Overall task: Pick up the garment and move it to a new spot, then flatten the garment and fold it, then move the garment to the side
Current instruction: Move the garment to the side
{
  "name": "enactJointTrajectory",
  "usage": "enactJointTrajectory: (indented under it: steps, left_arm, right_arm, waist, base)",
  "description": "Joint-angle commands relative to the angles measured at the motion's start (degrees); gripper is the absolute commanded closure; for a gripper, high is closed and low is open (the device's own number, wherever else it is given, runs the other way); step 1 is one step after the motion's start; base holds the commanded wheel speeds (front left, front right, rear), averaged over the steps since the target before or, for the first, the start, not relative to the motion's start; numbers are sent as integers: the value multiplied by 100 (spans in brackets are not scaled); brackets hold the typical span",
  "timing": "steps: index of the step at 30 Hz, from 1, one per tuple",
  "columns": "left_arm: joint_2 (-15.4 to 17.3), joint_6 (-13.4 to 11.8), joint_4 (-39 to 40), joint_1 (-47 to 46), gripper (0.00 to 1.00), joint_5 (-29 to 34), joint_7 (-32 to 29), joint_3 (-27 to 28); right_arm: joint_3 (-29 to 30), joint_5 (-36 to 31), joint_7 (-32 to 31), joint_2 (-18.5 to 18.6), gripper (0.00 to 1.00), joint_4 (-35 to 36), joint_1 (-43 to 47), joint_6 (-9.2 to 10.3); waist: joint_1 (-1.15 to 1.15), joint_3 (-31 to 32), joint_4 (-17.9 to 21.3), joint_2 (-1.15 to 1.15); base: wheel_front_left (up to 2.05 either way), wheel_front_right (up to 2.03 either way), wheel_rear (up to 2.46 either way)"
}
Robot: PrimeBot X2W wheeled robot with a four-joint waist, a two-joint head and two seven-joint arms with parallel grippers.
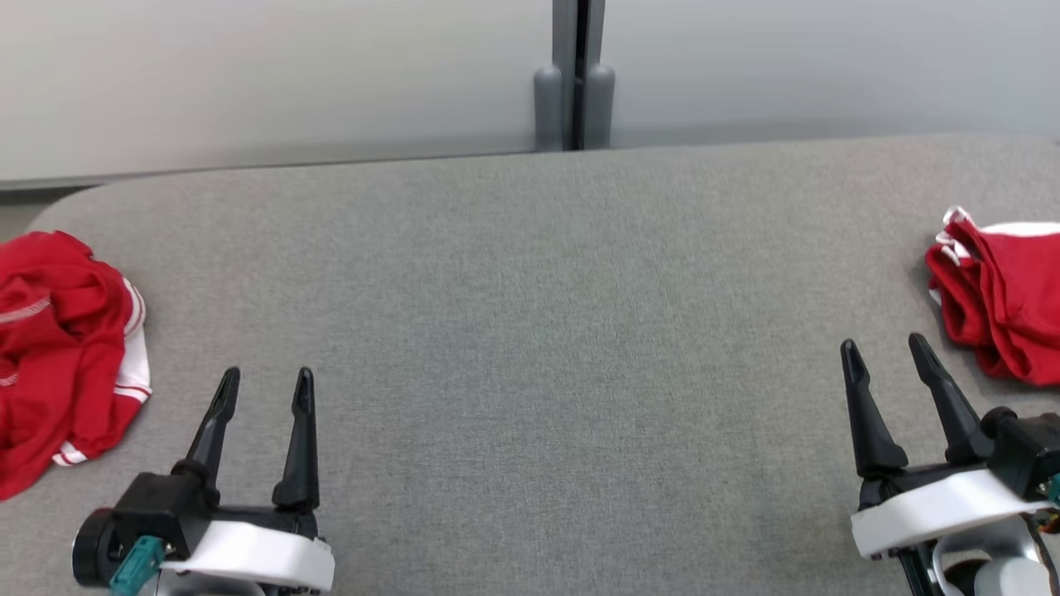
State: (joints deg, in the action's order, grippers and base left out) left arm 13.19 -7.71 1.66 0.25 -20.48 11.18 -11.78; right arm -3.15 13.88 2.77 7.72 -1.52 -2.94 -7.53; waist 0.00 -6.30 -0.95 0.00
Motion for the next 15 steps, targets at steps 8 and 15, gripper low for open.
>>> enactJointTrajectory:
  steps: [8, 15]
  left_arm:
    - [52, -89, -139, 392, 0, -36, -121, -60]
    - [85, -123, -154, 476, 0, -71, -191, -77]
  right_arm:
    - [171, -32, -266, -94, 0, 220, 628, 8]
    - [206, -102, -365, -164, 0, 345, 768, 7]
  waist:
    - [0, 671, -135, 0]
    - [0, 754, -111, 0]
  base:
    - [0, 0, 0]
    - [0, 0, 0]
